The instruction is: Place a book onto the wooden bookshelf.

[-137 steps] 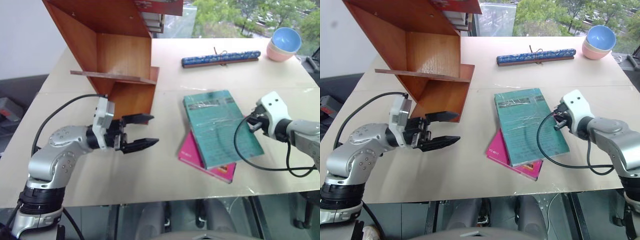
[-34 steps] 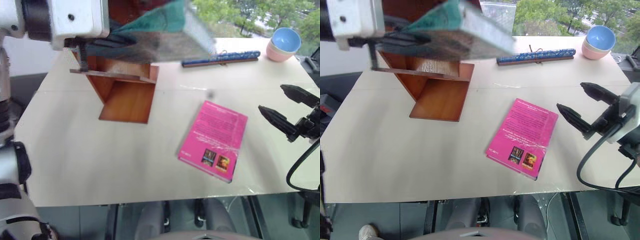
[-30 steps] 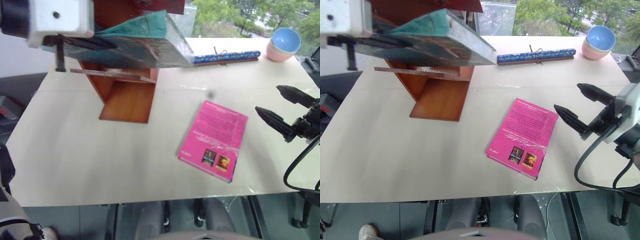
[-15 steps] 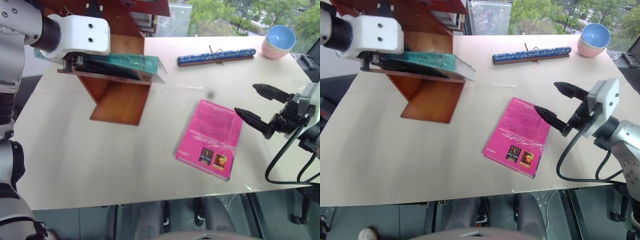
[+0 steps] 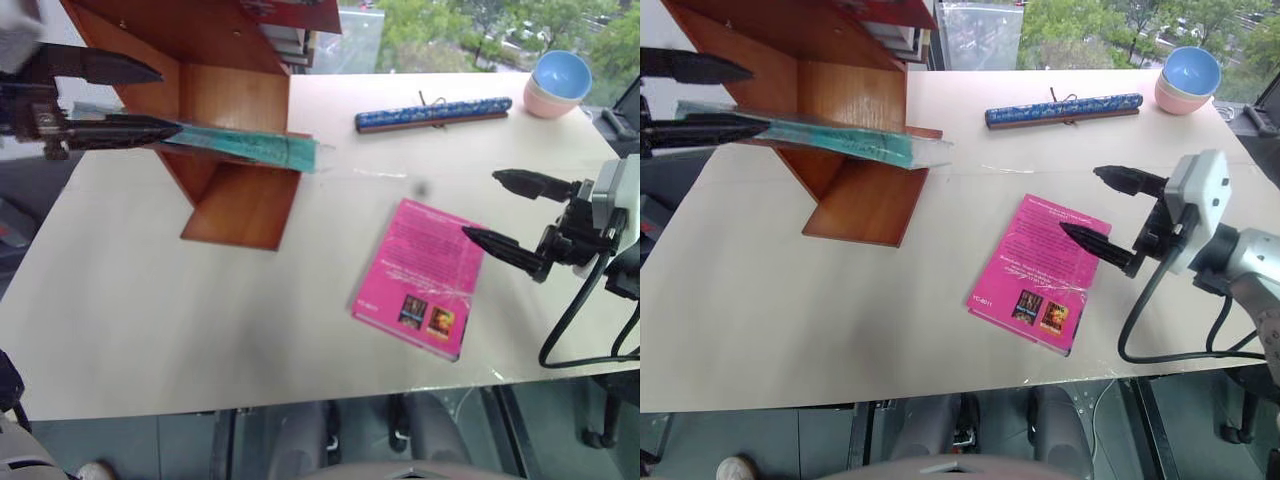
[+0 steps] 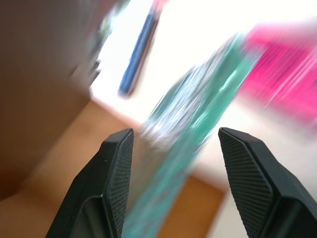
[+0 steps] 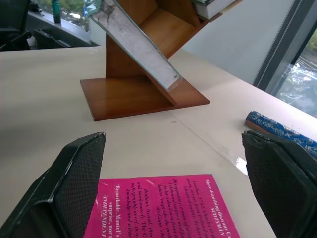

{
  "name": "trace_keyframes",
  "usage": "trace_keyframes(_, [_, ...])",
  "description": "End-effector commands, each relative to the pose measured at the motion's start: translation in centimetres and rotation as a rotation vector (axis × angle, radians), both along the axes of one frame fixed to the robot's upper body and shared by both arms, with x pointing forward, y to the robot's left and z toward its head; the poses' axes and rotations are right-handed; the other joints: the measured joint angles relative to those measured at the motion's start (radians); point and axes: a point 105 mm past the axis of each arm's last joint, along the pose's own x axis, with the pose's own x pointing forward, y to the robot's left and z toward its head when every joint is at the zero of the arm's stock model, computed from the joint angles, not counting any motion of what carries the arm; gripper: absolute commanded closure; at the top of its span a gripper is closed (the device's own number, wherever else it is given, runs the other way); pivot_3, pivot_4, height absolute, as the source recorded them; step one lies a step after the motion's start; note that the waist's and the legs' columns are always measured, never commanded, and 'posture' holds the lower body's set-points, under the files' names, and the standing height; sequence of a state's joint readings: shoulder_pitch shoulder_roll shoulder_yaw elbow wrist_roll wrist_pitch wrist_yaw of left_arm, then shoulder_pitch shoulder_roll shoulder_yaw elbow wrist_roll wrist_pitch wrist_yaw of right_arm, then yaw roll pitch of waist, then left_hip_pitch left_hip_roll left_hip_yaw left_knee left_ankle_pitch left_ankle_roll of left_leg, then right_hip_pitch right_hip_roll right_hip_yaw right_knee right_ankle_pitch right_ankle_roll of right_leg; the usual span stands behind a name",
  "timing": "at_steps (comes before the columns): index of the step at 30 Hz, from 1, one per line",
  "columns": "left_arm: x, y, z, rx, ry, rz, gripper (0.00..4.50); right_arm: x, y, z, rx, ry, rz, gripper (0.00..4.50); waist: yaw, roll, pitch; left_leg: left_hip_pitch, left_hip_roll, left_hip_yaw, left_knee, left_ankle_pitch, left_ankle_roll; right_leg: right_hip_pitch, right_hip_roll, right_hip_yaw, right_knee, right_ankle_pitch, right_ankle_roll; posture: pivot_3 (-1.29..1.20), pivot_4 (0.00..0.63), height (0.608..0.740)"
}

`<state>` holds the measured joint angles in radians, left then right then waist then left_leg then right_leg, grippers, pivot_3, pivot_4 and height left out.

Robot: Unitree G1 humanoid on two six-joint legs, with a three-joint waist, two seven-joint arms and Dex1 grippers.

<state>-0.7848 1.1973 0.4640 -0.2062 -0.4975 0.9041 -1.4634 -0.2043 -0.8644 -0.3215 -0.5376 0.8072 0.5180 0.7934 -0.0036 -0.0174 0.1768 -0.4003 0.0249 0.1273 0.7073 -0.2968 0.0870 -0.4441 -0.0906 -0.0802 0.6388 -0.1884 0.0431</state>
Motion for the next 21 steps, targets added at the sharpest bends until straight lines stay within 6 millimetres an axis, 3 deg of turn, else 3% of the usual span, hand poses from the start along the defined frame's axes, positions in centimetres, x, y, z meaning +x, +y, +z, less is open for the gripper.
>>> trace_keyframes(1, [-2.8, -2.0, -0.8, -0.215, 0.13, -0.129, 1.62, -0.3, -0.2, 0.9, -0.025, -0.013, 0.017, 0.0, 0.001, 0.0, 0.0, 0.001, 0.0, 0.0, 0.0, 0.0, 0.0, 0.001, 0.0, 0.0, 0.0, 0.0, 0.0, 0.0, 0.15, 0.738])
trace_keyframes(4, [-3.0, -4.2, -2.9, -0.355, 0.258, -0.229, 1.62, -0.5, -0.3, 0.8, -0.041, 0.007, 0.012, 0.0, 0.004, 0.0, 0.0, 0.003, 0.0, -0.001, 0.002, 0.0, 0.0, 0.004, -0.001, -0.001, 0.002, 0.0, 0.0, 0.0, 0.15, 0.738])
trace_keyframes(6, [-2.8, -6.6, -6.4, -0.387, 0.34, -0.273, 1.62, -0.6, -0.6, 0.4, -0.06, 0.038, -0.008, 0.0, 0.004, 0.0, 0.0, 0.004, 0.0, -0.004, 0.006, 0.0, 0.0, 0.006, -0.001, -0.002, 0.003, 0.0, 0.0, 0.0, 0.15, 0.738])
trace_keyframes(8, [-1.7, -7.9, -8.5, -0.487, 0.383, -0.241, 1.62, -0.9, -0.8, -0.3, -0.073, 0.099, -0.019, 0.0, 0.005, -0.001, 0.0, 0.006, -0.001, -0.005, 0.007, 0.0, 0.0, 0.009, -0.003, -0.001, 0.003, 0.0, 0.0, 0.0, 0.15, 0.738])
trace_keyframes(11, [-0.3, -8.8, -12.0, -0.577, 0.423, -0.139, 0.97, -1.3, -1.6, -2.8, -0.17, 0.191, -0.075, 0.0, 0.013, -0.002, 0.0, 0.005, -0.001, -0.009, 0.01, 0.0, 0.0, 0.011, -0.004, -0.002, 0.003, 0.003, -0.004, 0.0, 0.15, 0.738])
trace_keyframes(12, [0.0, -8.9, -13.1, -0.577, 0.434, -0.109, 0.46, -1.6, -1.7, -3.4, -0.192, 0.198, -0.088, 0.0, 0.013, -0.003, 0.0, 0.005, -0.002, -0.009, 0.01, 0.0, 0.0, 0.011, -0.004, -0.003, 0.003, 0.003, -0.005, 0.0, 0.15, 0.738])
trace_keyframes(13, [0.4, -8.9, -14.2, -0.546, 0.417, -0.064, 0.03, -1.6, -2.0, -3.8, -0.197, 0.202, -0.112, 0.0, 0.014, -0.002, 0.0, 0.005, -0.001, -0.009, 0.01, 0.0, 0.0, 0.011, -0.004, -0.003, 0.003, 0.003, -0.005, 0.0, 0.15, 0.738])
trace_keyframes(15, [1.8, -8.6, -15.7, -0.53, 0.341, 0.041, 0.03, -1.8, -2.9, -4.8, -0.226, 0.211, -0.164, 0.0, 0.017, 0.0, -0.001, 0.005, -0.002, -0.009, 0.009, 0.0, -0.001, 0.011, -0.003, -0.003, 0.003, 0.001, -0.008, 0.0, 0.15, 0.738])
trace_keyframes(17, [2.8, -6.4, -18.4, -0.462, 0.292, 0.146, 0.03, -2.4, -4.2, -5.9, -0.244, 0.243, -0.223, 0.0, 0.019, 0.0, -0.002, 0.005, -0.002, -0.009, 0.01, -0.002, -0.003, 0.011, -0.004, -0.003, 0.003, 0.0, -0.009, 0.0, 0.15, 0.738])
trace_keyframes(21, [2.8, -3.4, -20.5, -0.358, 0.259, 0.186, 0.03, -4.0, -6.4, -7.0, -0.294, 0.278, -0.312, 0.0, 0.021, 0.001, -0.002, 0.004, -0.002, -0.009, 0.01, -0.003, -0.005, 0.01, -0.006, -0.004, 0.002, 0.0, -0.009, 0.0, 0.15, 0.738])
